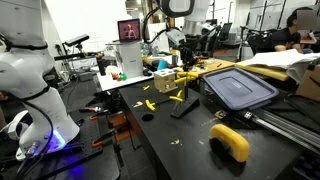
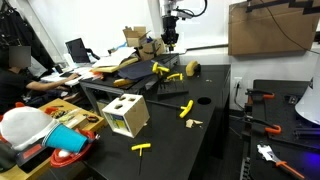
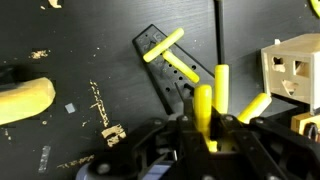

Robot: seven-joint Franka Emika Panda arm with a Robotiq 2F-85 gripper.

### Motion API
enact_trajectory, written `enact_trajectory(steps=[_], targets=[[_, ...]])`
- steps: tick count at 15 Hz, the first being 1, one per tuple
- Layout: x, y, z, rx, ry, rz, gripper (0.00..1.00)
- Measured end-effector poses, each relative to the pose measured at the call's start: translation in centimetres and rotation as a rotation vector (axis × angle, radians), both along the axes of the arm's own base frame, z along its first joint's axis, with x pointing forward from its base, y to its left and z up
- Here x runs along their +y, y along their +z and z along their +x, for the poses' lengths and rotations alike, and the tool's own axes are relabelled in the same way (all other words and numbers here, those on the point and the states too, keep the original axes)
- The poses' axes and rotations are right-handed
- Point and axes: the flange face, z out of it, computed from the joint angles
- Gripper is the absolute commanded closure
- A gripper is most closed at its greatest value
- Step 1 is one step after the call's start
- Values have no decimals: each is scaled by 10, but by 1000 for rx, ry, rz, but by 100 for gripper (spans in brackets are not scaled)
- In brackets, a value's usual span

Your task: Pick the longest yellow and black object standing and place it in between the stand and the yellow and black object laying on the table, pick the yellow and black object closest to the stand and move it to the left over the other yellow and black object

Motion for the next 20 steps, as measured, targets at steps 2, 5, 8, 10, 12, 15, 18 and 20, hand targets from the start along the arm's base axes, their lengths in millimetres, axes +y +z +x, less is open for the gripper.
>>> enact_trajectory(steps=[2, 5, 8, 10, 12, 15, 18, 20], targets=[[1, 17, -20, -45, -22, -19, 97], [7, 42, -52, -79, -65, -26, 97], [33, 57, -79, -151, -77, -53, 97], [59, 53, -97, -196, -61, -82, 97], [88, 43, -116, -234, -49, -113, 97], [126, 25, -146, -257, -42, -155, 97], [154, 11, -172, -238, -89, -139, 97], [165, 3, -183, -212, -145, -113, 97]])
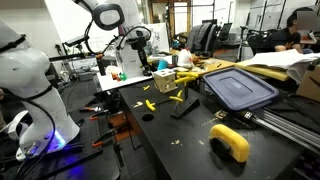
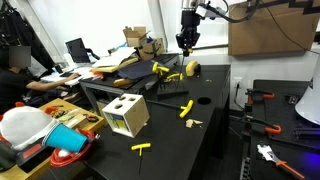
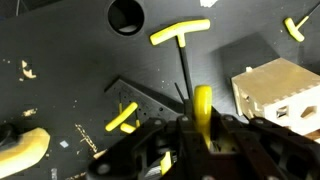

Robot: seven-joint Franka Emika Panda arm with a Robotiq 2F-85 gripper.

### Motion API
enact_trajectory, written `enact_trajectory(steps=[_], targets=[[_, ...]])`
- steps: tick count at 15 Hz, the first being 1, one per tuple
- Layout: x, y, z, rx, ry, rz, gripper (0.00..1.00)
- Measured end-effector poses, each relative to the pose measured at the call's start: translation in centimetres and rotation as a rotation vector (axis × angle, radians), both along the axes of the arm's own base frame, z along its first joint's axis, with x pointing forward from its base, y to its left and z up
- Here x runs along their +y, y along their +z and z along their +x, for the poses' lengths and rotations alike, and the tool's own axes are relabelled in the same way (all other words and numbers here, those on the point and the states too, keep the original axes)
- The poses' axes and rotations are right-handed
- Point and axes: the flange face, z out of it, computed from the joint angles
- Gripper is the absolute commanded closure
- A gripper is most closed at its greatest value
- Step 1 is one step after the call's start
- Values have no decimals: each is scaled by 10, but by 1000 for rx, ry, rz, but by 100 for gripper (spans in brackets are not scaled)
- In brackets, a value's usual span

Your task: Pick the longest yellow and black object standing and place it in between the stand and the yellow and black object laying on the table, pick the yellow and black object closest to the stand and move it to the left over the other yellow and black object

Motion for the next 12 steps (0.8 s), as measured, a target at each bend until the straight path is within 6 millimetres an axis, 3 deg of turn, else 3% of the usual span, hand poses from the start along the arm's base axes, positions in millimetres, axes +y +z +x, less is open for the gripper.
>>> enact_trajectory(steps=[6, 12], targets=[[29, -20, -4, 6, -147, 168, 97], [52, -64, 9, -70, -301, 249, 97]])
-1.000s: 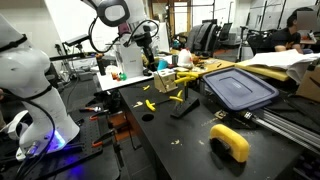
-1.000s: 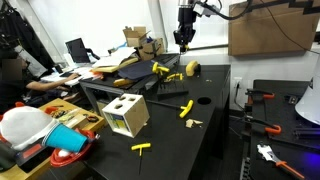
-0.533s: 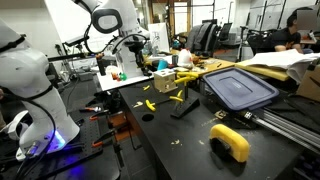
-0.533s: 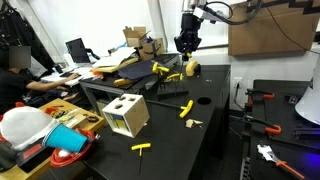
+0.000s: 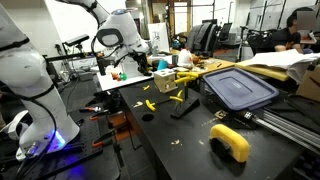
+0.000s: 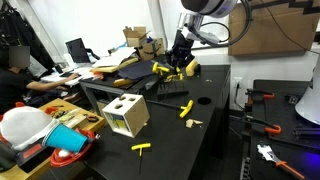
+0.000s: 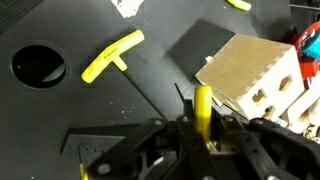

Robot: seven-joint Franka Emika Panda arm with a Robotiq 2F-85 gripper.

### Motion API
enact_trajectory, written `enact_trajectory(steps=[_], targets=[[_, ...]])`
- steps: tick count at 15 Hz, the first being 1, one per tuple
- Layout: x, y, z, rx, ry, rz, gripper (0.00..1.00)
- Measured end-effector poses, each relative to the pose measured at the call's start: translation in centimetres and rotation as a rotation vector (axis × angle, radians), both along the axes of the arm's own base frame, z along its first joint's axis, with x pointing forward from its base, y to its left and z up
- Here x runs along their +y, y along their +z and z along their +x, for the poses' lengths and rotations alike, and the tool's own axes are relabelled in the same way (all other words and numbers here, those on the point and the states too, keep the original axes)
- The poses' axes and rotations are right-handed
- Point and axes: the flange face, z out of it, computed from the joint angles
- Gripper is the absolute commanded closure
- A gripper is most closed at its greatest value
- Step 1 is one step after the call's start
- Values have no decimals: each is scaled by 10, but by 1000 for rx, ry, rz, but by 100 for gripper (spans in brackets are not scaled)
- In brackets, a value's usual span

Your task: Pick the longest yellow and black object standing and place it in between the stand and the yellow and black object laying on the table, pick the yellow and black object closest to the stand and move it to the left over the other yellow and black object

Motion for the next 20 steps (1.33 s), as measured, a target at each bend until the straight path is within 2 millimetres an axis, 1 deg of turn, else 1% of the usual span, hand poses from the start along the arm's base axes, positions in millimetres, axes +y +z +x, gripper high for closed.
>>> enact_trajectory(steps=[2, 5, 8, 12, 14, 17, 20], targets=[[3, -19, 3, -15, -57, 8, 97], [1, -38, 14, -27, -134, 34, 97], [-2, -49, 35, -42, -209, 89, 97], [-6, -59, 72, -89, -305, 162, 97], [-9, -71, 88, -101, -345, 184, 97], [-19, -94, 108, -113, -386, 200, 97], [-25, -105, 128, -151, -416, 231, 97]])
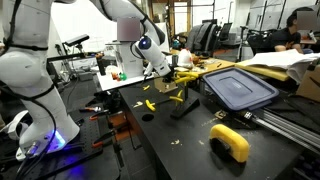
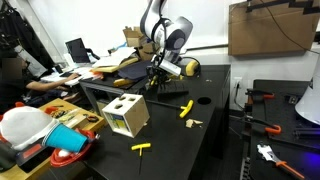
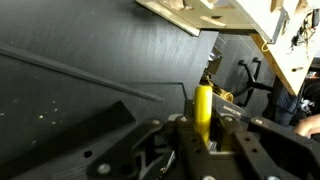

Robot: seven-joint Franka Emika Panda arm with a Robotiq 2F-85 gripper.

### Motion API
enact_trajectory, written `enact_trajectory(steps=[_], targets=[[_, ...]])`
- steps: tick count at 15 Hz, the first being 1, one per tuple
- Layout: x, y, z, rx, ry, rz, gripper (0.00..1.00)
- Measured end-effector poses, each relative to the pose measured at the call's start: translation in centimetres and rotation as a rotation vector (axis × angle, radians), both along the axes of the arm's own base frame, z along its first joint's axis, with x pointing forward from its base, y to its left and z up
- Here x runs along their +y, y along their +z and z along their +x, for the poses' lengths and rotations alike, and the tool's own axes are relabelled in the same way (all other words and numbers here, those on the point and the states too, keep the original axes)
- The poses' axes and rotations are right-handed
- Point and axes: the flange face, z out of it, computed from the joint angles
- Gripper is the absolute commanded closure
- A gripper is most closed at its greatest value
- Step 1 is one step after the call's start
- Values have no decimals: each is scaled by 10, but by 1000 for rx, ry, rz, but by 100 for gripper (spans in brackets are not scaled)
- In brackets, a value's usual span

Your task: Pick the longest yellow and black object standing and place it in between the stand and the yellow and black object laying on the table, pick the yellow and black object closest to the stand and move it to the left over the other yellow and black object

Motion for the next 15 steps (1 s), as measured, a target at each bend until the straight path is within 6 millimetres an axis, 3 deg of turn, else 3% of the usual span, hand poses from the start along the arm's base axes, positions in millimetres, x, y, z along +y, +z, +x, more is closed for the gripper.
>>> enact_trajectory(steps=[3, 7, 8, 15], targets=[[-9, -10, 10, -34, -21, 11, 97], [-30, -21, 2, -49, -15, 23, 97], [-36, -24, -3, -40, -16, 25, 68], [-74, -78, -75, 193, 113, -73, 16]])
